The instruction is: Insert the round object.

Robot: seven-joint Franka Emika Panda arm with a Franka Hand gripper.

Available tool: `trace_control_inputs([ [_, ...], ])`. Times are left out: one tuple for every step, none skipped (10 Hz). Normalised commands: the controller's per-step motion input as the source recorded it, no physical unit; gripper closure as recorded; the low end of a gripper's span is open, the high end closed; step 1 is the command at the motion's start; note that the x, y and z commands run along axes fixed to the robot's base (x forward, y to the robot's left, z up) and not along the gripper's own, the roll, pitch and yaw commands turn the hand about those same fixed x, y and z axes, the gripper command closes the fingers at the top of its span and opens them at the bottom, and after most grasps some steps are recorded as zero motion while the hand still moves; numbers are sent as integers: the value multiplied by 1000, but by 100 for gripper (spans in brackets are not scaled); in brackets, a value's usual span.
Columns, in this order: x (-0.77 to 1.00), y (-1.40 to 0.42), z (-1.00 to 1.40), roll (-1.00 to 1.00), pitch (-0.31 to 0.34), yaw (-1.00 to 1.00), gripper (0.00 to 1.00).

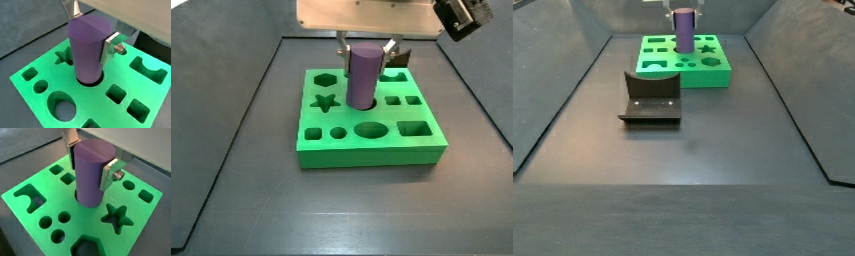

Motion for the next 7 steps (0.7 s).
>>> trace_control_inputs([
  [149,-29,-294,-226,-14,-57,100],
  [100,0,-329,-227,-29,-57,100],
  [51,0,-477,-164,-31,-26,100],
  [0,0,-623,-54,-34,0,100],
  [0,0,-720,0,-37,0,100],
  [0,0,-651,0,-37,0,100],
  [0,0,-254,-161,-76,0,100],
])
